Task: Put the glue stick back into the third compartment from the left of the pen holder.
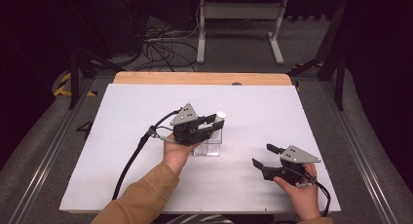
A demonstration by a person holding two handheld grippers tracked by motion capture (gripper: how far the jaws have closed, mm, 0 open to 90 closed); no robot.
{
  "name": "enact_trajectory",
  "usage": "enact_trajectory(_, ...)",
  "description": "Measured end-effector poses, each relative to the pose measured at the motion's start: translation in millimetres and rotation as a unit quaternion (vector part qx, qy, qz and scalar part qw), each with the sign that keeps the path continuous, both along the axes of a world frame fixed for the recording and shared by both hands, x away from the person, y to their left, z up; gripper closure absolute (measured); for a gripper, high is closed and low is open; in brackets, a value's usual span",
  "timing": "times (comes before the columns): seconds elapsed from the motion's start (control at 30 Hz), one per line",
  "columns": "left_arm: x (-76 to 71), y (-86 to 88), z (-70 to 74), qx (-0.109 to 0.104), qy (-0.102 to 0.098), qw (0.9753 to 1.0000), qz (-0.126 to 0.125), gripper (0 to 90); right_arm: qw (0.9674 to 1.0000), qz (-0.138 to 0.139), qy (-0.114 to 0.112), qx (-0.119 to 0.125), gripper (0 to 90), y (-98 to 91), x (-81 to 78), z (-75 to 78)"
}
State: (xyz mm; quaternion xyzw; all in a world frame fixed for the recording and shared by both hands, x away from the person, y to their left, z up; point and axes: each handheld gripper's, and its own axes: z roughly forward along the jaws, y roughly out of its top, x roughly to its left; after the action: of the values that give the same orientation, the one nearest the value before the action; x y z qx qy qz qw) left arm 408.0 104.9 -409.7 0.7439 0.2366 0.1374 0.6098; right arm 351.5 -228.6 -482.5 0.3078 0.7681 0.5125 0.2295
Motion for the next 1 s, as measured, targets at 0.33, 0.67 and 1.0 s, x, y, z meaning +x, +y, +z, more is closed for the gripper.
enact_trajectory(0.33, -2.0, -5.9, -4.7, 0.034, 0.001, 0.9993, 0.016, 67.0, 1.0000, 0.001, -0.001, 0.000, 22.9, 0.1, -0.3, 0.5)
enact_trajectory(0.67, -2.7, -9.8, -9.6, 0.064, 0.020, 0.9976, 0.021, 67.1, 1.0000, 0.002, -0.002, 0.001, 22.9, -0.1, -0.6, 0.9)
enact_trajectory(1.0, -4.5, -10.0, -12.8, 0.081, 0.029, 0.9960, 0.025, 67.1, 1.0000, 0.004, -0.003, 0.001, 22.9, 0.4, 0.2, 1.3)
